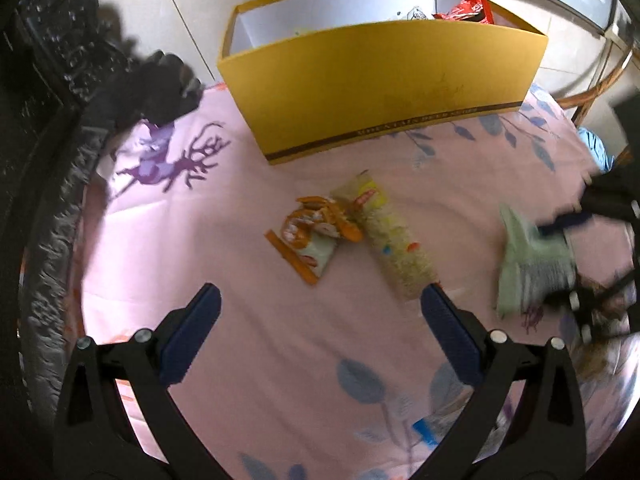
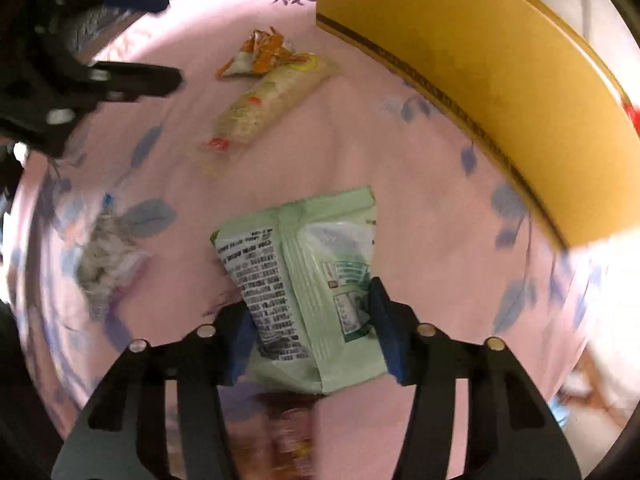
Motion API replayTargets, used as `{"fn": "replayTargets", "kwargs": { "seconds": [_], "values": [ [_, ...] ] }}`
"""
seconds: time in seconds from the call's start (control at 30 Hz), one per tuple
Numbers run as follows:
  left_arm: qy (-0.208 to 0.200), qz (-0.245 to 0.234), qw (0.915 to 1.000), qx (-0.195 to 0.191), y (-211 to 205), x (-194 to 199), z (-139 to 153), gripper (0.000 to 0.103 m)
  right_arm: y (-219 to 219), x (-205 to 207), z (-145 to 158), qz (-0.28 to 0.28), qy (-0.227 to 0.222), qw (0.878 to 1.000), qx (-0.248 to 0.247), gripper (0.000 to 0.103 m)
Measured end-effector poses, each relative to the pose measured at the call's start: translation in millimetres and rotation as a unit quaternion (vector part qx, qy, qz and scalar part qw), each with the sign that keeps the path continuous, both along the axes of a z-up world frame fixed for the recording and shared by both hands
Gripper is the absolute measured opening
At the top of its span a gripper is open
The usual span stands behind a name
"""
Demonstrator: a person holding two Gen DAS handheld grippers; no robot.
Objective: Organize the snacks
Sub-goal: 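Move both open tools back toward the snack pile, then grasp green seed packet with right tool while left grasps clear rice-cracker stick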
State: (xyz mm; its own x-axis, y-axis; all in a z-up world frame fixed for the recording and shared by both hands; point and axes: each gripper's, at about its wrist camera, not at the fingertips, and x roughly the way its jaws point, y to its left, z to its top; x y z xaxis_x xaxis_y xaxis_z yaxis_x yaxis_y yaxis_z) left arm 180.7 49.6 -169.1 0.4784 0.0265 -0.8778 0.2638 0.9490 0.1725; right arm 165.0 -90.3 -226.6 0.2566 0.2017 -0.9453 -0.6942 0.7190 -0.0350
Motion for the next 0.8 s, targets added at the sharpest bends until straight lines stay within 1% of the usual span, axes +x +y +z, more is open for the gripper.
{"fn": "replayTargets", "kwargs": {
  "seconds": [0.1, 0.2, 0.23, 0.3, 0.37, 0.4, 0.43, 0.5, 0.53, 0.6, 0.63, 0.67, 0.7, 0.77, 0.8],
  "values": [
    [0.015, 0.009, 0.9998, -0.008, -9.9, 2.1, -10.8, 0.101, -2.6, -19.1, 1.0, -0.023, -0.002, 1.000, 0.015, 0.052],
    [0.015, 0.013, 0.9997, -0.014, -22.0, 4.3, -15.9, 0.101, -14.0, -24.8, 13.0, -0.084, -0.003, 0.994, 0.065, 0.052],
    [0.012, 0.015, 0.9997, -0.013, -25.4, 6.3, -16.9, 0.101, -22.0, -23.9, 19.7, -0.115, -0.002, 0.990, 0.088, 0.052],
    [0.005, 0.025, 0.9996, -0.013, -34.5, 10.9, -20.8, 0.101, -37.8, -24.1, 28.0, -0.158, -0.009, 0.981, 0.113, 0.052],
    [0.010, 0.035, 0.9989, -0.028, -40.0, 17.3, -24.5, 0.101, -58.0, -28.3, 37.8, -0.210, -0.014, 0.966, 0.150, 0.052],
    [0.017, 0.038, 0.9984, -0.039, -42.0, 21.3, -27.0, 0.101, -68.9, -25.5, 44.2, -0.221, -0.013, 0.962, 0.160, 0.052],
    [0.023, 0.044, 0.9977, -0.045, -44.5, 26.7, -30.5, 0.101, -78.7, -26.9, 50.1, -0.238, -0.013, 0.955, 0.176, 0.052],
    [0.024, 0.050, 0.9976, -0.042, -48.4, 34.6, -34.5, 0.101, -91.4, -32.3, 59.7, -0.250, -0.019, 0.950, 0.187, 0.052],
    [0.027, 0.056, 0.9975, -0.035, -50.1, 40.0, -37.7, 0.101, -97.4, -42.0, 64.4, -0.255, -0.027, 0.948, 0.188, 0.052],
    [0.043, 0.063, 0.9964, -0.037, -49.7, 47.2, -44.1, 0.101, -101.7, -58.3, 68.6, -0.268, -0.034, 0.943, 0.196, 0.052],
    [0.059, 0.063, 0.9948, -0.054, -47.5, 50.7, -49.3, 0.092, -99.6, -59.4, 62.7, -0.271, -0.031, 0.941, 0.199, 0.052],
    [0.070, 0.064, 0.9932, -0.067, -46.1, 52.6, -53.6, 0.085, -101.6, -69.2, 58.2, -0.274, -0.024, 0.941, 0.198, 0.052],
    [0.064, 0.064, 0.9933, -0.072, -45.1, 52.2, -53.0, 0.076, -100.5, -70.8, 54.8, -0.276, -0.021, 0.940, 0.197, 0.052],
    [0.056, 0.048, 0.9947, -0.072, -46.7, 49.8, -48.6, 0.051, -100.4, -79.1, 48.9, -0.290, -0.008, 0.935, 0.206, 0.052],
    [0.048, 0.042, 0.9960, -0.062, -48.0, 47.7, -45.5, 0.031, -101.1, -84.2, 44.9, -0.299, 0.001, 0.930, 0.213, 0.052]
  ]
}}
